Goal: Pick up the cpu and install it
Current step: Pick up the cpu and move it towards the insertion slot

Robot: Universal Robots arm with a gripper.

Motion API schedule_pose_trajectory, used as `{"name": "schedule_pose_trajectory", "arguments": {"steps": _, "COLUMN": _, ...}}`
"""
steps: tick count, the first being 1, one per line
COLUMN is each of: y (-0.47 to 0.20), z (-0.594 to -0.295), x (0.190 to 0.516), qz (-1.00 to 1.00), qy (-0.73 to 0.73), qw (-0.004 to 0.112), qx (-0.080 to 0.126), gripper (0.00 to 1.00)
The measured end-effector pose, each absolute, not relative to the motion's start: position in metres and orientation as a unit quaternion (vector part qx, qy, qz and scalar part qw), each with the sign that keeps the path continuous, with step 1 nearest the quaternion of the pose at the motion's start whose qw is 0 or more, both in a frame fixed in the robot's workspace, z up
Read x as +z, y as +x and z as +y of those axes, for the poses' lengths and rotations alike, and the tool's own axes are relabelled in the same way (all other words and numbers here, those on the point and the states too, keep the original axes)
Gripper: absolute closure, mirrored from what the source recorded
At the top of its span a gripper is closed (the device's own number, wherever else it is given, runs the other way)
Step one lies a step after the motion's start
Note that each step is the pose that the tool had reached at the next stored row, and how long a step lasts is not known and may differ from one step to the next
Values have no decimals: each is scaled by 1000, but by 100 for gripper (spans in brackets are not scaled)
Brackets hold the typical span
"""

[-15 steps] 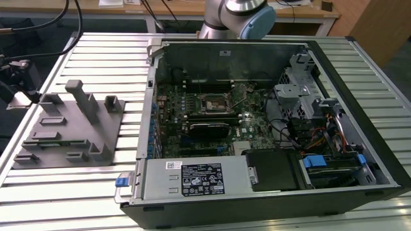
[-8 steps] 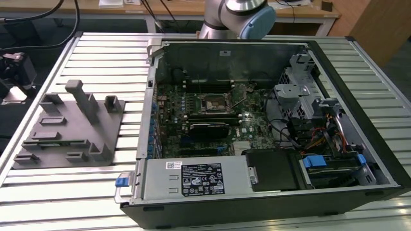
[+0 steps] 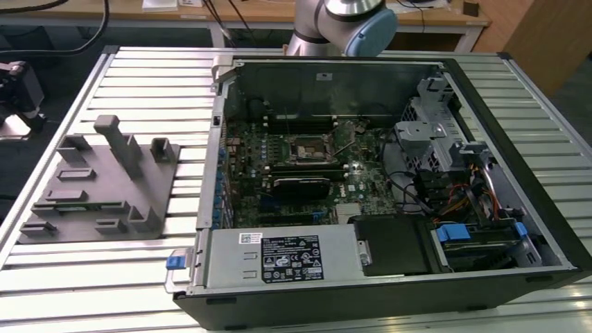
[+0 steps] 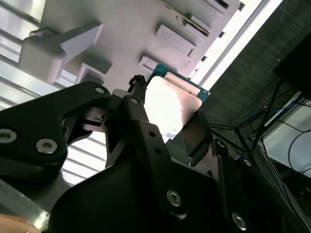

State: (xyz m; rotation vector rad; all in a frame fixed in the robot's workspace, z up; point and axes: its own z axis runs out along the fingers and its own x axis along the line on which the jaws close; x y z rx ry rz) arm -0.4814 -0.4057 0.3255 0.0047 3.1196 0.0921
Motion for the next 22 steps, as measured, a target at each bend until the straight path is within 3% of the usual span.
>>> {"name": "schedule_pose_trajectory", "arguments": {"steps": 22, "y": -481, "z": -406, "x": 382, "qz": 999, "qy": 1, "qw": 18, "qx": 30, "gripper": 46}}
